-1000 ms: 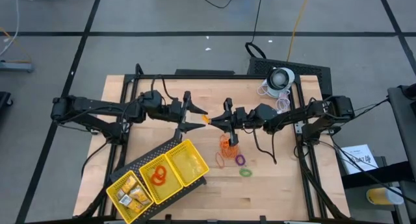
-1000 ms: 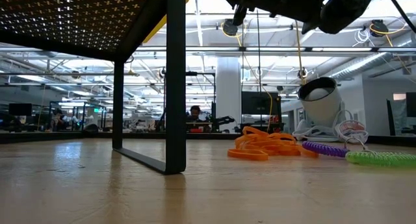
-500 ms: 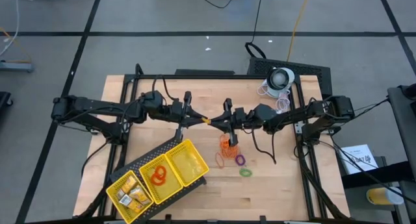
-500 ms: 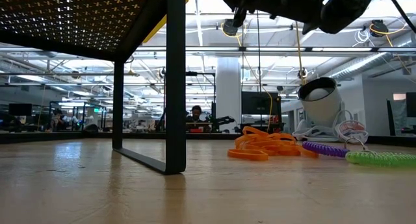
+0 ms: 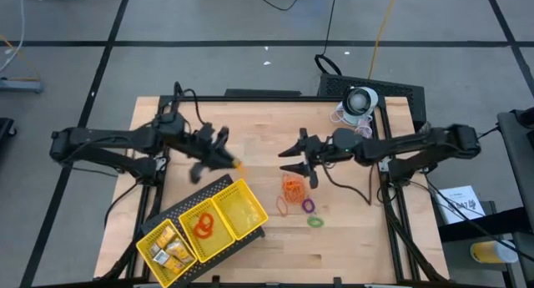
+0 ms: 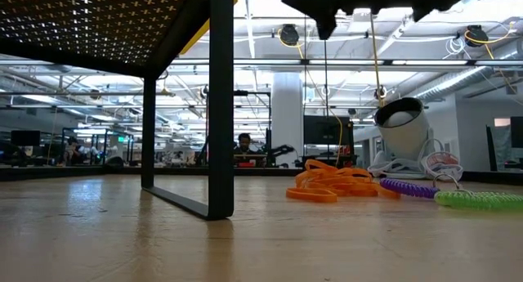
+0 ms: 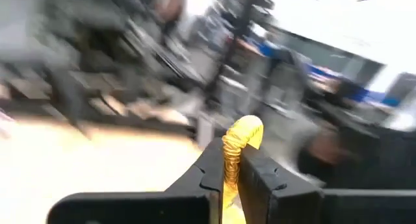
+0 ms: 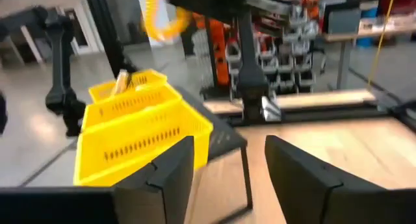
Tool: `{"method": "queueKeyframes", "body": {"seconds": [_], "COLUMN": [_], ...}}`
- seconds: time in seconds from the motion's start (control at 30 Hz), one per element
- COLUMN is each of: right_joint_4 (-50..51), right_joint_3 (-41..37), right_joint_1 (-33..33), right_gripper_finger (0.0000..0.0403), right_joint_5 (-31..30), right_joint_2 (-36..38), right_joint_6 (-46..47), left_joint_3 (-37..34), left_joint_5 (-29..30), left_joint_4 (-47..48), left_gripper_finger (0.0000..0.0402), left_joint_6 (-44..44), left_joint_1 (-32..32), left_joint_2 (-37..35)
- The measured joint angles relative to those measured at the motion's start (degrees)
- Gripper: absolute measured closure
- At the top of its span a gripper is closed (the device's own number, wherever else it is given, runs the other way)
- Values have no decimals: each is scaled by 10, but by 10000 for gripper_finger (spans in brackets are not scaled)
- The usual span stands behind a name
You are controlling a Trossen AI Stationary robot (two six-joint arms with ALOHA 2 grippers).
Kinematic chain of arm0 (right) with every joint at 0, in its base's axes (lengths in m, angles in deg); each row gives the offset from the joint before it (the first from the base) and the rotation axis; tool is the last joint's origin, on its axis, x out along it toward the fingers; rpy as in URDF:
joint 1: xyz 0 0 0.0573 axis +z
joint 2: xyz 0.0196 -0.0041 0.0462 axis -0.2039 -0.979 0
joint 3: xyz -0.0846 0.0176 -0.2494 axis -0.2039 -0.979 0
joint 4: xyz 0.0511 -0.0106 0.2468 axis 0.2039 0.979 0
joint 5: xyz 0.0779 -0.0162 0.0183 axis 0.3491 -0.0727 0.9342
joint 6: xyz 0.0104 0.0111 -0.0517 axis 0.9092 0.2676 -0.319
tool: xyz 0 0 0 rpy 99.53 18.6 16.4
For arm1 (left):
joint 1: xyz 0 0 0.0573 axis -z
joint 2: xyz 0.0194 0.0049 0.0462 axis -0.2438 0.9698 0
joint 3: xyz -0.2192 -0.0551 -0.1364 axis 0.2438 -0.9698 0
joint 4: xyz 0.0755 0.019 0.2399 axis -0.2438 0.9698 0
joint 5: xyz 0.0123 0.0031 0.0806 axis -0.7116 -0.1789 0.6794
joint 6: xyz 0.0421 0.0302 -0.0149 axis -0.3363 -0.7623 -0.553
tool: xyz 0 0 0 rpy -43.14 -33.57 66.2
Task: Pick & Place Office Desk Supplies
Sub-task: Put the yellow spring keychain into the center yellow bin on the shelf, then put the purple spring keychain into the center yellow bin on the shelf
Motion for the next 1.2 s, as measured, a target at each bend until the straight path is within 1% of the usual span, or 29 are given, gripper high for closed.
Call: {"method": "queueKeyframes", "body": {"seconds": [0.07,0.13,0.23,0.3,0.33,0.43,0.57,0.63,0.7,0.87,0.97,1.0,1.07,1.13,1.2], "right_joint_4": [48,83,114,124,123,114,109,109,109,109,107,105,100,89,83], "right_joint_3": [0,0,0,0,0,0,0,0,0,0,0,0,0,0,0], "right_joint_1": [0,0,0,0,0,0,0,0,2,6,11,14,22,38,58], "right_gripper_finger": [219,223,231,236,238,242,242,243,243,243,243,243,243,243,243], "right_joint_5": [-1,-2,-2,-2,-2,-2,-4,-16,-29,-29,-28,-22,16,55,77], "right_joint_2": [22,41,63,70,72,74,73,73,73,73,73,73,73,73,73], "right_joint_6": [0,0,0,-1,-2,-2,-2,-2,-2,2,-3,-9,-31,-50,-65], "left_joint_3": [0,0,0,0,0,0,0,0,0,0,0,0,0,0,0], "left_joint_5": [-41,-61,-65,-60,-51,16,104,142,164,164,163,158,156,188,236], "left_joint_4": [53,109,173,209,218,235,249,261,260,262,263,267,285,307,325], "left_gripper_finger": [370,371,382,386,385,365,326,307,285,230,202,194,185,180,179], "left_joint_6": [43,79,126,144,151,150,116,99,97,99,79,70,53,26,-12], "left_joint_1": [16,44,104,156,181,250,304,320,327,328,324,320,311,308,307], "left_joint_2": [-27,-54,-86,-99,-102,-105,-95,-86,-77,-59,-64,-69,-84,-102,-124]}}
